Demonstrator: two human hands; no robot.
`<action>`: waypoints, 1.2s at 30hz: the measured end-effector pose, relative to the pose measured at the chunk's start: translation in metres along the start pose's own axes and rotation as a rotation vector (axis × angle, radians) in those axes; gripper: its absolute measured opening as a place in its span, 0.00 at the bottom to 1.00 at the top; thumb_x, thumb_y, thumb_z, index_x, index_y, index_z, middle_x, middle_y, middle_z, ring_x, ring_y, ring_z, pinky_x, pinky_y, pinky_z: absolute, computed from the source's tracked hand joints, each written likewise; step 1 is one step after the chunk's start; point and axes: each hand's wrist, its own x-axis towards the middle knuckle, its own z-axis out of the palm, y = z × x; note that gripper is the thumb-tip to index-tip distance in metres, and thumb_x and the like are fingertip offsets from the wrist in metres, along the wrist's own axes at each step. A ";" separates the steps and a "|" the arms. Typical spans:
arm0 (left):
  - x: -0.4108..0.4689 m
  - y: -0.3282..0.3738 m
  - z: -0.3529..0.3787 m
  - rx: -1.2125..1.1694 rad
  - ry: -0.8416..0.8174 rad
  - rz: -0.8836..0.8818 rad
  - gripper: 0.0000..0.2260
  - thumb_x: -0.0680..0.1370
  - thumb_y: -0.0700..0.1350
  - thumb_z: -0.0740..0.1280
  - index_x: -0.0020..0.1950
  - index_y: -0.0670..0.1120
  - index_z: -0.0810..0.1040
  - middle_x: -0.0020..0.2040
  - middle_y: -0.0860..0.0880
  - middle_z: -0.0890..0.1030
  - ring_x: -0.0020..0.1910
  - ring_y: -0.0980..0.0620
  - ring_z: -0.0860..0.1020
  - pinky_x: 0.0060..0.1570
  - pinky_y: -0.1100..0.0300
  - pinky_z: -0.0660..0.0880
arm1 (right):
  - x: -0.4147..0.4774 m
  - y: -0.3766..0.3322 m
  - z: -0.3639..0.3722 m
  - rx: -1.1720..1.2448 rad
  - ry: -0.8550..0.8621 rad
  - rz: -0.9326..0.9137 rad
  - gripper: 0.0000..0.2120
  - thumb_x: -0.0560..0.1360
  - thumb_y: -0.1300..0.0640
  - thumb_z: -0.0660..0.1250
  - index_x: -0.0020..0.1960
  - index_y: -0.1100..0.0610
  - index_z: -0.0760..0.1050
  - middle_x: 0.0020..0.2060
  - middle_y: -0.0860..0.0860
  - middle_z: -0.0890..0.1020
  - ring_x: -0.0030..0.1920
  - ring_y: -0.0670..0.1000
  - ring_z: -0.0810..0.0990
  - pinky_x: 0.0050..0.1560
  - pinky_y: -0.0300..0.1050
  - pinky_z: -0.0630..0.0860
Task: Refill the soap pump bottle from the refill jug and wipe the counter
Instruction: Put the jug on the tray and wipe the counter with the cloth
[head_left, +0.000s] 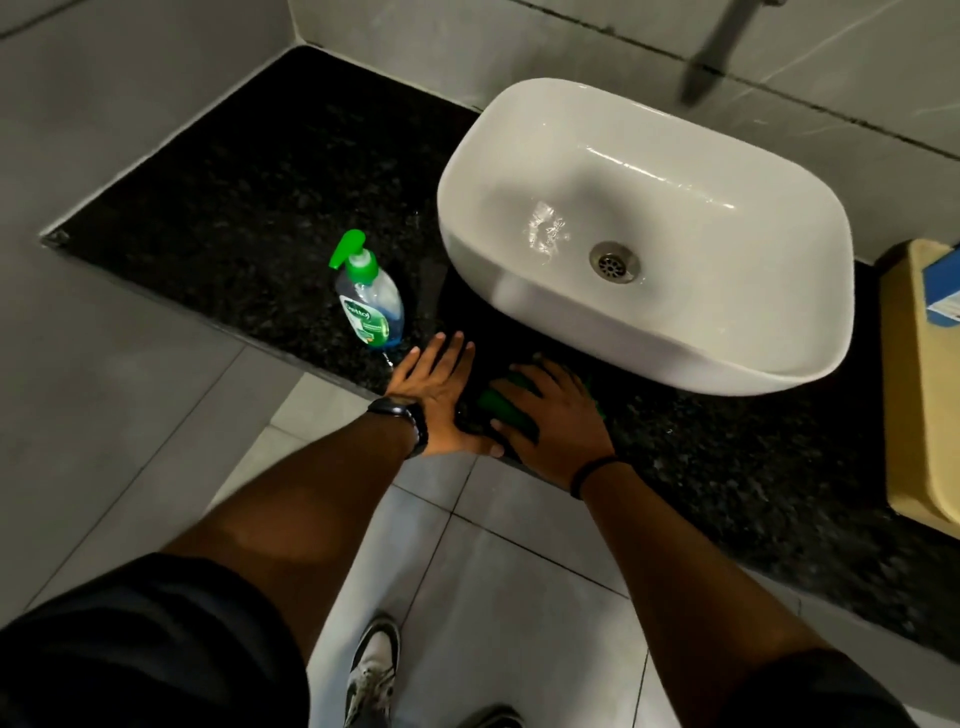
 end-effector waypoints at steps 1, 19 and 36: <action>0.000 0.000 -0.001 0.004 -0.007 -0.003 0.59 0.56 0.80 0.58 0.76 0.51 0.39 0.78 0.52 0.40 0.76 0.51 0.38 0.74 0.50 0.39 | -0.007 0.007 -0.002 -0.004 -0.018 -0.029 0.21 0.71 0.42 0.62 0.62 0.47 0.73 0.62 0.53 0.76 0.66 0.59 0.68 0.66 0.56 0.67; 0.005 -0.011 -0.010 -0.130 -0.040 0.046 0.59 0.56 0.74 0.68 0.76 0.53 0.42 0.78 0.53 0.43 0.76 0.51 0.41 0.73 0.51 0.43 | -0.062 0.029 -0.016 -0.163 0.178 0.635 0.24 0.72 0.44 0.55 0.63 0.55 0.73 0.62 0.61 0.74 0.66 0.64 0.67 0.63 0.62 0.65; 0.008 -0.025 -0.009 0.000 -0.030 0.076 0.62 0.55 0.56 0.79 0.76 0.46 0.41 0.78 0.47 0.43 0.77 0.48 0.44 0.73 0.52 0.47 | -0.017 0.000 -0.011 -0.008 -0.136 -0.184 0.19 0.74 0.45 0.60 0.63 0.48 0.73 0.64 0.50 0.75 0.69 0.57 0.66 0.69 0.55 0.62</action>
